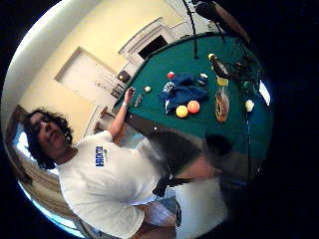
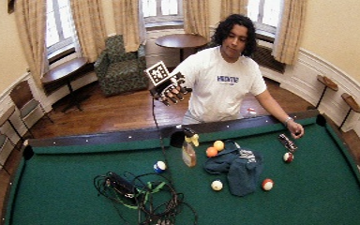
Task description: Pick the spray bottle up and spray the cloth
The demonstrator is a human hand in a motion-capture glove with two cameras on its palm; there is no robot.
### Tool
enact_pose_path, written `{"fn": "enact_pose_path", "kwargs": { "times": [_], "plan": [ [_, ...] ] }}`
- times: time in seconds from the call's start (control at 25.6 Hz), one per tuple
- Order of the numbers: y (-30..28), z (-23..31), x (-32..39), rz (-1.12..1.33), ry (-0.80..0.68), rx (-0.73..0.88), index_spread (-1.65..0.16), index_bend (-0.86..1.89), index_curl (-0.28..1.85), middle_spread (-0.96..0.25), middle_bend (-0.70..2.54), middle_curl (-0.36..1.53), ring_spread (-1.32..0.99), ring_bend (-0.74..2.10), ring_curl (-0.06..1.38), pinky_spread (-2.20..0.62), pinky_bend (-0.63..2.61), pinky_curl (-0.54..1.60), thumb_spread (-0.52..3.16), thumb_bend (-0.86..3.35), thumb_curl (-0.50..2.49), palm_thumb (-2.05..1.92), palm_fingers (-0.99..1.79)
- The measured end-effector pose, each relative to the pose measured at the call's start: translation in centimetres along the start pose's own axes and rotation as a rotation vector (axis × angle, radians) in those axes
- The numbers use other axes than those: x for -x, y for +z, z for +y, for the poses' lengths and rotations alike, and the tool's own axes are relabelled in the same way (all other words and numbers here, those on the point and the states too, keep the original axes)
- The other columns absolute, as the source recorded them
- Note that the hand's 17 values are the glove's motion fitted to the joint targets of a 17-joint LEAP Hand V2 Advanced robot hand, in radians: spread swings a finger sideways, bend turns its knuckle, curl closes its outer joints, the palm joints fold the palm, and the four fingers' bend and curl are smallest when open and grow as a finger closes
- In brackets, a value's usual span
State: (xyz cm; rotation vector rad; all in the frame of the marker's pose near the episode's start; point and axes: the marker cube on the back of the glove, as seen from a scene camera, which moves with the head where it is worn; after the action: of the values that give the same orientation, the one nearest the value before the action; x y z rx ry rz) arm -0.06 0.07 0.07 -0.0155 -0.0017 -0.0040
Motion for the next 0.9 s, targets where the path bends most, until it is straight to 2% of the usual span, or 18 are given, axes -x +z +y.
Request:
{"fn": "enact_pose_path", "kwargs": {
  "times": [0.27,0.66,0.9],
  "plan": [
    [0.6,0.0,0.2,0.027,0.04,0.004,-0.3,0.13,0.12,-0.09,0.27,0.15,-0.06,0.39,0.18,0.15,0.44,0.19,0.68,0.14,0.12,0.35,0.58],
    [1.7,-0.1,-2.2,0.065,0.044,0.04,-0.36,0.12,0.16,-0.1,0.26,0.22,-0.08,0.4,0.23,0.18,0.45,0.25,0.87,0.08,0.18,0.39,0.54],
    [5.1,0.6,-3.9,0.031,0.155,-0.086,-0.37,0.12,0.17,-0.1,0.26,0.25,-0.07,0.4,0.24,0.19,0.45,0.27,0.92,0.04,0.21,0.41,0.52]
  ]
}}
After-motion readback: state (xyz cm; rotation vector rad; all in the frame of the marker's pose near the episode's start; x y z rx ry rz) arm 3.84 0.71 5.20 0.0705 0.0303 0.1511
